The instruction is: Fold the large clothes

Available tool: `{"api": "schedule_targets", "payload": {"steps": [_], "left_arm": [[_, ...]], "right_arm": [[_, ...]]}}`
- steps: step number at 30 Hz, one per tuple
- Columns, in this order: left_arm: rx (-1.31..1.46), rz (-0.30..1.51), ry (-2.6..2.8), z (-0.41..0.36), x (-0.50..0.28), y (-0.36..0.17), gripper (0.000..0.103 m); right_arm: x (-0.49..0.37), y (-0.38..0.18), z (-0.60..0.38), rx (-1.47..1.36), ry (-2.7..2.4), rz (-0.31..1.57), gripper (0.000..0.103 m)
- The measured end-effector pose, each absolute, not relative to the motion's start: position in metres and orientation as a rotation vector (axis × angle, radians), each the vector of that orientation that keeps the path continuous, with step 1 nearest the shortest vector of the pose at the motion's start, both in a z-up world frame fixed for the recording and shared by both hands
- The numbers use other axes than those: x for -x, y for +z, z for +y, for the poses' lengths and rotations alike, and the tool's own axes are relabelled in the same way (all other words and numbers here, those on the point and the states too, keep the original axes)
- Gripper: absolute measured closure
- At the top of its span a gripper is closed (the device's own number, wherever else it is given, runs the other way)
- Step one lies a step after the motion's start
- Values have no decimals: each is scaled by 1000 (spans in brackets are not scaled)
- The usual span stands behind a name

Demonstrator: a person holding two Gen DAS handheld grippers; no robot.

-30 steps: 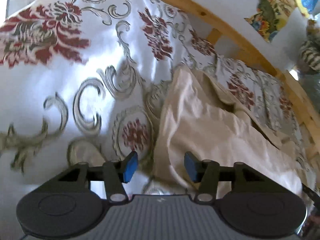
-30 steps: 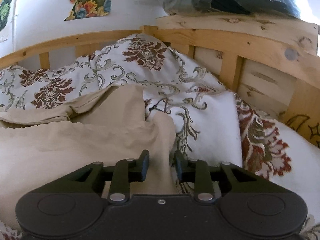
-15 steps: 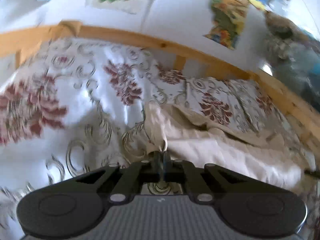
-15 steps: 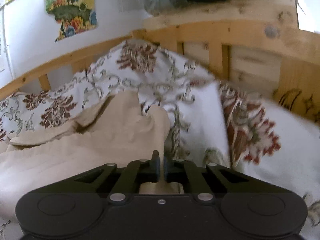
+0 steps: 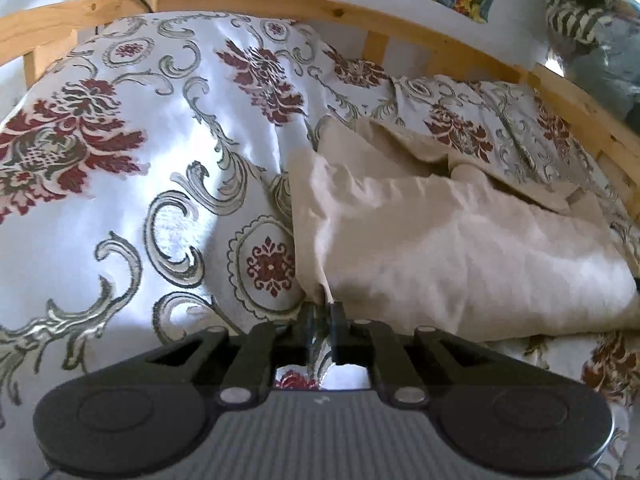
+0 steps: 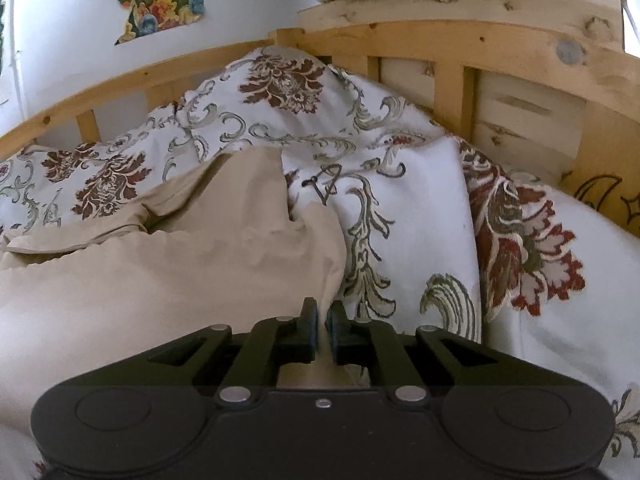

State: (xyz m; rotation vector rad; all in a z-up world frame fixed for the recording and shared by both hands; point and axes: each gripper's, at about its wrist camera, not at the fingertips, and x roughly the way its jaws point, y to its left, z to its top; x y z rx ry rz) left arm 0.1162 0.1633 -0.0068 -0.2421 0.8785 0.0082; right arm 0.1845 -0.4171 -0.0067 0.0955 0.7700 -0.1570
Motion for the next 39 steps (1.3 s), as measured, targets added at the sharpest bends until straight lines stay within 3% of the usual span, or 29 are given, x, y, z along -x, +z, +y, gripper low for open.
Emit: {"api": "schedule_targets", "payload": {"steps": [1, 3, 4, 5, 7, 10, 11, 12, 15, 18, 24, 32, 39], "left_arm": [[239, 873, 11, 161, -115, -3, 89], [230, 847, 13, 157, -112, 5, 66], [229, 837, 24, 155, -112, 8, 43], [227, 813, 45, 152, -111, 12, 27], [219, 754, 66, 145, -112, 21, 18], [180, 712, 41, 128, -127, 31, 6], [154, 693, 28, 120, -136, 32, 1], [130, 672, 19, 110, -145, 32, 1], [57, 631, -3, 71, -176, 25, 1], [1, 618, 22, 33, -207, 11, 1], [-107, 623, 31, -13, -245, -19, 1], [-43, 746, -1, 1, -264, -54, 0], [1, 777, -21, 9, -267, -70, 0]], "right_arm": [[-184, -6, -417, -96, -158, 769, 93], [-184, -6, -416, -91, -163, 770, 88], [-184, -6, -416, -90, -162, 771, 87], [-183, -6, -415, -86, -165, 769, 85], [-183, -5, -413, -61, -169, 758, 82], [-180, -2, -407, -10, -197, 711, 54], [-177, 0, -402, 14, -214, 674, 34], [-173, 3, -396, 45, -224, 628, 19], [-161, 9, -370, 179, -191, 464, 1], [-161, 9, -337, 294, -137, 362, 1], [-205, 12, -270, 330, 26, 334, 1], [-269, -48, -202, 502, 138, 568, 1], [-272, -65, -204, 463, 95, 585, 1]]}}
